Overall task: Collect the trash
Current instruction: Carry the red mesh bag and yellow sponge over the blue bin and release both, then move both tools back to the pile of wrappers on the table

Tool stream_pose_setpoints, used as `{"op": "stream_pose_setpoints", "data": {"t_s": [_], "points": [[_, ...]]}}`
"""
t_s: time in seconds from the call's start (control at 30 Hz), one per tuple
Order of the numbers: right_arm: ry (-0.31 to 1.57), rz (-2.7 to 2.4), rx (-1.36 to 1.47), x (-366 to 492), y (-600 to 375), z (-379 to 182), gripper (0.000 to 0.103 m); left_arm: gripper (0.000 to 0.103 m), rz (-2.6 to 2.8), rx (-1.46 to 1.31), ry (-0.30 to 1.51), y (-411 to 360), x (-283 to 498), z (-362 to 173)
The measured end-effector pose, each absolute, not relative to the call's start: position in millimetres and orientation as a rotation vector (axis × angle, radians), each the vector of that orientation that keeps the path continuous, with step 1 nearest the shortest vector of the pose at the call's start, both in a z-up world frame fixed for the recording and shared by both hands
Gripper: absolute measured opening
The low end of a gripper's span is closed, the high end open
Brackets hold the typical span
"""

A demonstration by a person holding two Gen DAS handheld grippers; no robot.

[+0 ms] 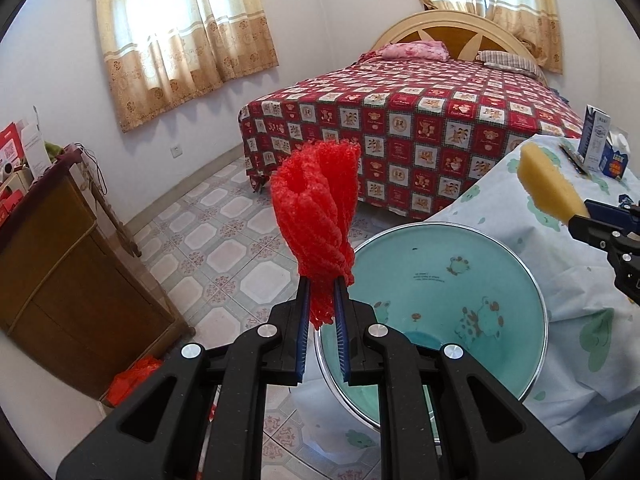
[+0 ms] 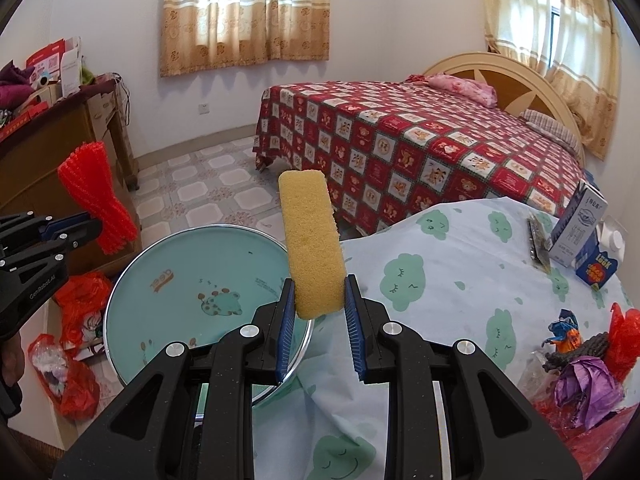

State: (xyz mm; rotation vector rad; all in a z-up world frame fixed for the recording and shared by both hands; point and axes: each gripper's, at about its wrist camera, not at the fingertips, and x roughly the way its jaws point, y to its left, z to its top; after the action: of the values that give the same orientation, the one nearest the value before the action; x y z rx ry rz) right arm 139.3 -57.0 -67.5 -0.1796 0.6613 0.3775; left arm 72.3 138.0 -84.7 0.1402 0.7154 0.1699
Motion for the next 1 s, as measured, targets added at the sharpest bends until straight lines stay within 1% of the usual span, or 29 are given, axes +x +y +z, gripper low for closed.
{"op": "stream_pose_setpoints", "data": {"t_s": [0.2, 0.37, 0.4, 0.43, 0.47, 0.57, 0.67, 0.73, 0.77, 0.83, 1.0], "points": [[0.665, 0.386, -0.188, 140, -55, -69, 0.025, 0.013, 0.157, 0.139, 0.716, 136, 71, -84], [0.678, 0.414, -0.194, 139, -50, -74, 0.026, 0.015, 0.119, 0.137, 0.715, 130, 69, -84], [0.683, 0.428, -0.192, 139, -49, -76, 0.032, 0.025, 0.115, 0.138, 0.715, 129, 68, -85], [0.686, 0.437, -0.190, 139, -48, -77, 0.045, 0.043, 0.114, 0.139, 0.714, 128, 68, -85], [0.686, 0.442, -0.190, 138, -47, -78, 0.048, 0.047, 0.113, 0.143, 0.708, 126, 67, -85], [0.687, 0.443, -0.197, 136, -46, -80, 0.048, 0.047, 0.105, 0.149, 0.712, 124, 67, -86], [0.684, 0.435, -0.182, 133, -50, -79, 0.049, 0.053, 0.111, 0.152, 0.712, 123, 67, -87], [0.673, 0.423, -0.181, 127, -55, -75, 0.050, 0.061, 0.113, 0.151, 0.714, 123, 66, -87], [0.662, 0.410, -0.180, 121, -61, -72, 0.050, 0.062, 0.115, 0.152, 0.712, 122, 66, -88], [0.639, 0.387, -0.172, 109, -75, -66, 0.052, 0.065, 0.108, 0.154, 0.718, 118, 64, -90], [0.575, 0.296, -0.159, 65, -128, -50, 0.058, 0.069, 0.053, 0.191, 0.738, 90, 58, -103]]}}
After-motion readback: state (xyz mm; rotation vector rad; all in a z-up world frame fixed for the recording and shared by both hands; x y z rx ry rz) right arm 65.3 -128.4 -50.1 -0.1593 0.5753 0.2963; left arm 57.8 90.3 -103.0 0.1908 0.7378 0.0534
